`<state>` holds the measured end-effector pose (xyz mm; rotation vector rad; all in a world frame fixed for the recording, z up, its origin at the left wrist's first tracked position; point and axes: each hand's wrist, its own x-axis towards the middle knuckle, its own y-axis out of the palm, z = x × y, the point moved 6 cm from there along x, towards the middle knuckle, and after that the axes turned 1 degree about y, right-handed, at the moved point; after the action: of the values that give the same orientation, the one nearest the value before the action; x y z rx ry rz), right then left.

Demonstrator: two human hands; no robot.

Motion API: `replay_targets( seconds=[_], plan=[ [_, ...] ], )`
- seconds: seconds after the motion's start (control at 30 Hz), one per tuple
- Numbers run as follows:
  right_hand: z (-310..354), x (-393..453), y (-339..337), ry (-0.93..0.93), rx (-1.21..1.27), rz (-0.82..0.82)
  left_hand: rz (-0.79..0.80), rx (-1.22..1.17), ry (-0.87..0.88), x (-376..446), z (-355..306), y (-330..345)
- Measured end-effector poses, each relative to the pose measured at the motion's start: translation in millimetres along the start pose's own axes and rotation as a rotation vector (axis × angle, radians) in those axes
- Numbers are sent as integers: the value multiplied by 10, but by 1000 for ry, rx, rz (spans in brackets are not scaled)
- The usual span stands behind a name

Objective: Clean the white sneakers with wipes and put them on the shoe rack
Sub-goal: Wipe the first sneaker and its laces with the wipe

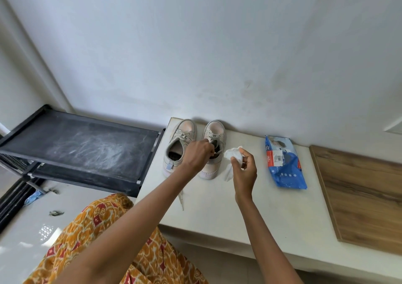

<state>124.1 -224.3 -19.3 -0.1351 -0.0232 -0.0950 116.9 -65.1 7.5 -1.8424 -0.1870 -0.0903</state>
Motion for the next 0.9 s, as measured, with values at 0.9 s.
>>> replay_targets(
  seconds=[0.9],
  plan=[
    [-274, -762, -348, 78, 105, -324, 33, -514, -138, -870, -49, 110]
  ],
)
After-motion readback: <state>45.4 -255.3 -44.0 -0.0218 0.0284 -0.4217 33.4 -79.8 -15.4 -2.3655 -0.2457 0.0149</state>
